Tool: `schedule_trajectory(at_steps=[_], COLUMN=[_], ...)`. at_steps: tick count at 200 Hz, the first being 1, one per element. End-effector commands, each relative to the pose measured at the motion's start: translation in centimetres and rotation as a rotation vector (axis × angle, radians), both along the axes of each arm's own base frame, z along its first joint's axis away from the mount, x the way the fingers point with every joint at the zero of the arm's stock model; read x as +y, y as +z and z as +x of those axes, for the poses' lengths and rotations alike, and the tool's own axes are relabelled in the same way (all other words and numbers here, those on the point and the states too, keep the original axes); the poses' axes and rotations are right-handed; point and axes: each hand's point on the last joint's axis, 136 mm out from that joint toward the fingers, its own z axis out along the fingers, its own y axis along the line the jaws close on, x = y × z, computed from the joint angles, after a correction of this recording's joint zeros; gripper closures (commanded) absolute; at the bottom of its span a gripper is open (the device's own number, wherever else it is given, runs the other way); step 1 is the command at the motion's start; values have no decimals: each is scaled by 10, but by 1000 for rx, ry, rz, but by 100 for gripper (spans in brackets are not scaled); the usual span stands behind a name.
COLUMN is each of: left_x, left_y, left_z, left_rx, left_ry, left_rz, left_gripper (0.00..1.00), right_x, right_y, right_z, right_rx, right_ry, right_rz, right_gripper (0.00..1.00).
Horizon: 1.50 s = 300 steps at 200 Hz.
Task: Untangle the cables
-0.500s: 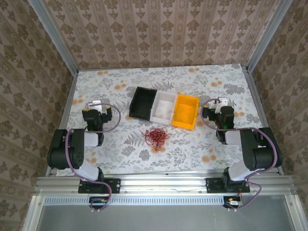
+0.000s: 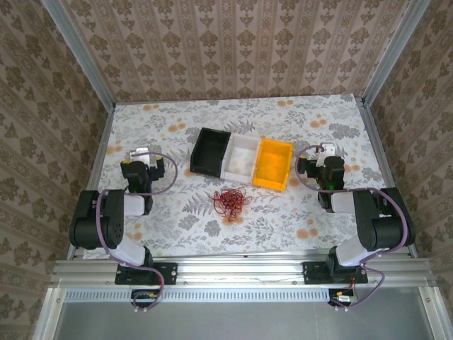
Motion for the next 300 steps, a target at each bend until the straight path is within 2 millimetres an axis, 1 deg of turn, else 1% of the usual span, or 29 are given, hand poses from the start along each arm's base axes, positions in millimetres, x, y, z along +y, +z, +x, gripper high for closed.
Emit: schedule_trajectory(at_steps=[1, 182, 202, 213, 217, 221, 227, 241, 247, 251, 252, 256, 260, 261, 263, 268, 275, 283, 286, 300], left_x=[-1, -1, -1, -4, -8, -10, -14, -18, -18, -21, -22, -26, -30, -31, -32, -33, -32, -35, -39, -58], left_y=[3, 2, 2, 7, 13, 14, 25, 45, 54, 59, 60, 64, 68, 69, 71, 76, 81, 84, 83, 76], left_z=[1, 1, 1, 2, 4, 5, 8, 11, 11, 12, 12, 12, 11, 11, 12, 11, 10, 10, 10, 13], left_rx=[-13, -12, -13, -14, -14, 9, 30, 86, 83, 81, 81, 82, 83, 82, 79, 70, 53, 51, 62, 146], left_ry=[8, 1, 0, -14, -25, -32, -38, -18, 6, 5, 3, -13, -26, -27, -26, -5, 38, 65, 60, 10], left_rz=[-3, -10, -9, 2, 12, 25, 43, 69, 61, 52, 50, 46, 45, 45, 45, 36, 7, -60, -85, -204], left_gripper=[0, 0, 0, 0, 0, 0, 0, 0, 0, 0, 0, 0, 0, 0, 0, 0, 0, 0, 0, 0], right_x=[1, 1, 0, 0, 0, 0, -1, -6, -8, -10, -10, -11, -12, -12, -12, -12, -6, 5, 7, 32], right_y=[3, 4, 3, 3, 3, 5, 5, 17, 23, 31, 28, 32, 29, 35, 42, 49, 60, 70, 72, 85], right_z=[2, 2, 2, 3, 3, 2, 3, 5, 6, 7, 5, 6, 4, 4, 4, 4, 3, 2, 1, -4], right_rx=[-8, -10, -9, -6, -7, -10, -6, 17, 60, 78, 96, 127, 162, 149, 141, 143, 129, 111, 111, 114], right_ry=[8, 7, 20, 16, 16, 15, 5, -40, -62, -83, -89, -104, -114, -116, -123, -144, -139, -128, -130, -94], right_rz=[3, 3, 28, 22, 19, 17, 15, -5, -10, -7, -5, 8, 14, 15, 17, 16, 6, -27, -39, -82], right_gripper=[0, 0, 0, 0, 0, 0, 0, 0, 4, 6, 7, 10, 14, 15, 17, 19, 19, 19, 19, 18])
